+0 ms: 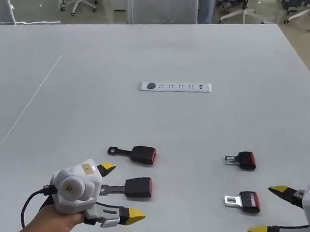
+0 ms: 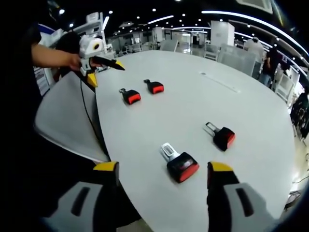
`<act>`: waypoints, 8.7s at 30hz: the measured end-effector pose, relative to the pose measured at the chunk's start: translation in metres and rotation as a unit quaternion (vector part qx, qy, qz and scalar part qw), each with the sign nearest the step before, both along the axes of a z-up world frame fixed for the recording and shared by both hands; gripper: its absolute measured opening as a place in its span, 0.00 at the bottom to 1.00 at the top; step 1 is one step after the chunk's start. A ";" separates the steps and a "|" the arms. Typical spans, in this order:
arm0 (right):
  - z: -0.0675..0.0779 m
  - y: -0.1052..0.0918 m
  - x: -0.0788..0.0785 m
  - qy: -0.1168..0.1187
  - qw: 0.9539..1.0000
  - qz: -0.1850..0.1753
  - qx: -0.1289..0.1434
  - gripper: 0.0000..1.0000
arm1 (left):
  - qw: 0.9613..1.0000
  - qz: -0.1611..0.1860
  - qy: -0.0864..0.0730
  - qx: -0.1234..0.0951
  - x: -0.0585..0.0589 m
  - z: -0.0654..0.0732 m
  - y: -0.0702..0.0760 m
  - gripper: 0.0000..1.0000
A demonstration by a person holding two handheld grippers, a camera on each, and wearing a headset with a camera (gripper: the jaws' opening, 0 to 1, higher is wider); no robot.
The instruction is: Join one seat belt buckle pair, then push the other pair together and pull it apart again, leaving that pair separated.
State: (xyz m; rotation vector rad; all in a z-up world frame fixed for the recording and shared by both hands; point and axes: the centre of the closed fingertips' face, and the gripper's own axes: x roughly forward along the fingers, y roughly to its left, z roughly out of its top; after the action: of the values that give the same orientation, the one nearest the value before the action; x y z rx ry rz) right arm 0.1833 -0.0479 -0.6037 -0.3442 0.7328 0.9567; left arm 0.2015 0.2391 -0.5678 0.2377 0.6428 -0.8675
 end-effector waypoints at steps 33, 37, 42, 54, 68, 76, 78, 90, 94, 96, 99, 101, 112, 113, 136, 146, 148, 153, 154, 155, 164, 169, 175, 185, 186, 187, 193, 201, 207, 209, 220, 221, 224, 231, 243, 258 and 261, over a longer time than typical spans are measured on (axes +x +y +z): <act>-0.040 0.007 0.027 0.050 0.993 0.097 -0.035 0.69 | 0.987 -0.122 0.041 0.100 0.026 -0.063 -0.004 0.83; -0.045 0.006 0.026 0.059 0.992 0.107 -0.040 0.68 | 0.983 -0.136 0.052 0.111 0.026 -0.076 -0.001 0.79; -0.050 0.003 0.027 0.065 0.988 0.126 -0.053 0.66 | 0.974 -0.168 0.062 0.138 0.026 -0.091 0.001 0.75; -0.064 0.000 0.026 0.083 0.981 0.158 -0.071 0.50 | 0.964 -0.198 0.061 0.167 0.030 -0.108 0.004 0.58; -0.066 -0.004 0.032 0.062 0.977 0.180 -0.092 0.37 | 0.955 -0.239 0.047 0.170 0.037 -0.103 0.000 0.36; -0.065 -0.003 0.033 0.071 0.979 0.172 -0.084 0.35 | 0.947 -0.258 0.047 0.187 0.036 -0.104 0.000 0.35; -0.065 -0.003 0.033 0.070 0.978 0.175 -0.085 0.35 | 0.944 -0.265 0.047 0.191 0.037 -0.105 0.000 0.35; -0.066 -0.003 0.033 0.070 0.977 0.180 -0.092 0.34 | 0.935 -0.283 0.052 0.207 0.036 -0.108 -0.002 0.35; -0.066 0.001 0.033 0.069 0.976 0.186 -0.091 0.34 | 0.932 -0.288 0.055 0.213 0.035 -0.108 -0.003 0.35; -0.065 0.005 0.033 0.070 0.976 0.188 -0.089 0.34 | 0.930 -0.292 0.056 0.218 0.035 -0.108 -0.003 0.35; -0.065 0.010 0.032 0.070 0.975 0.190 -0.088 0.34 | 0.929 -0.292 0.059 0.220 0.035 -0.109 -0.004 0.34; -0.065 0.014 0.033 0.067 0.975 0.192 -0.086 0.34 | 0.928 -0.293 0.059 0.223 0.035 -0.109 -0.004 0.34; -0.064 0.034 0.030 0.063 0.976 0.194 -0.071 0.34 | 0.924 -0.302 0.059 0.227 0.031 -0.109 -0.013 0.34; -0.064 0.035 0.030 0.064 0.976 0.194 -0.070 0.34 | 0.924 -0.303 0.059 0.227 0.030 -0.109 -0.014 0.34; -0.068 0.107 0.032 0.054 0.973 0.222 -0.024 0.34 | 0.920 -0.308 0.061 0.236 0.024 -0.111 -0.026 0.34; -0.071 0.134 0.038 0.061 0.974 0.217 -0.002 0.33 | 0.918 -0.311 0.063 0.239 0.023 -0.111 -0.027 0.34; -0.071 0.141 0.038 0.059 0.974 0.220 0.000 0.33 | 0.918 -0.311 0.064 0.240 0.023 -0.111 -0.027 0.34; -0.071 0.151 0.040 0.056 0.973 0.225 0.003 0.33 | 0.920 -0.305 0.065 0.236 0.023 -0.111 -0.028 0.34; -0.070 0.153 0.040 0.056 0.973 0.224 0.006 0.33 | 0.921 -0.304 0.065 0.235 0.023 -0.111 -0.029 0.34; -0.070 0.154 0.041 0.057 0.973 0.224 0.008 0.33 | 0.921 -0.304 0.065 0.234 0.023 -0.111 -0.029 0.34; -0.071 0.164 0.043 0.048 0.970 0.238 0.004 0.33 | 0.920 -0.305 0.067 0.236 0.023 -0.110 -0.029 0.34; -0.070 0.165 0.043 0.041 0.970 0.240 0.001 0.33 | 0.920 -0.305 0.067 0.238 0.023 -0.110 -0.029 0.34; -0.070 0.167 0.042 0.041 0.971 0.235 -0.010 0.33 | 0.919 -0.308 0.067 0.239 0.023 -0.110 -0.029 0.34; -0.070 0.177 0.040 0.043 0.974 0.224 -0.001 0.33 | 0.917 -0.311 0.067 0.239 0.023 -0.110 -0.030 0.34; -0.070 0.177 0.040 0.043 0.974 0.223 -0.001 0.33 | 0.918 -0.311 0.068 0.238 0.024 -0.110 -0.030 0.34; -0.070 0.177 0.039 0.042 0.974 0.223 -0.001 0.33 | 0.918 -0.310 0.068 0.238 0.024 -0.110 -0.030 0.34; -0.070 0.182 0.040 0.045 0.974 0.223 0.000 0.33 | 0.906 -0.330 0.070 0.257 0.023 -0.111 -0.031 0.34; -0.070 0.186 0.040 0.048 0.976 0.211 0.001 0.33 | 0.905 -0.332 0.072 0.257 0.023 -0.111 -0.030 0.33; -0.071 0.199 0.040 0.049 0.978 0.203 0.007 0.33 | 0.908 -0.327 0.074 0.252 0.023 -0.111 -0.030 0.33; -0.072 0.197 0.040 0.051 0.979 0.199 0.007 0.32 | 0.908 -0.324 0.078 0.253 0.024 -0.112 -0.027 0.33; -0.072 0.198 0.042 0.051 0.979 0.196 0.007 0.33 | 0.910 -0.323 0.076 0.248 0.024 -0.112 -0.028 0.33; -0.072 0.198 0.043 0.051 0.979 0.197 0.007 0.33 | 0.910 -0.324 0.076 0.248 0.024 -0.112 -0.028 0.33; -0.071 0.197 0.042 0.049 0.979 0.199 0.009 0.33 | 0.913 -0.322 0.073 0.238 0.024 -0.111 -0.028 0.33; -0.069 0.196 0.044 0.050 0.979 0.196 0.023 0.33 | 0.919 -0.320 0.069 0.219 0.024 -0.110 -0.028 0.34; -0.068 0.193 0.042 0.041 0.976 0.211 0.046 0.32 | 0.931 -0.319 0.050 0.170 0.023 -0.108 -0.028 0.33; -0.066 0.191 0.040 0.027 0.975 0.211 0.068 0.31 | 0.937 -0.317 0.034 0.143 0.023 -0.107 -0.029 0.33; -0.065 0.190 0.041 0.037 0.976 0.196 0.086 0.31 | 0.938 -0.315 0.034 0.139 0.023 -0.106 -0.029 0.33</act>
State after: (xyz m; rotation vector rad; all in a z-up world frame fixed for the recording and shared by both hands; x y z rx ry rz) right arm 0.2243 0.1423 -0.6683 -0.3073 0.6565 1.4029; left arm 0.2243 0.2101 -0.6743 0.6979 0.7689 -1.4036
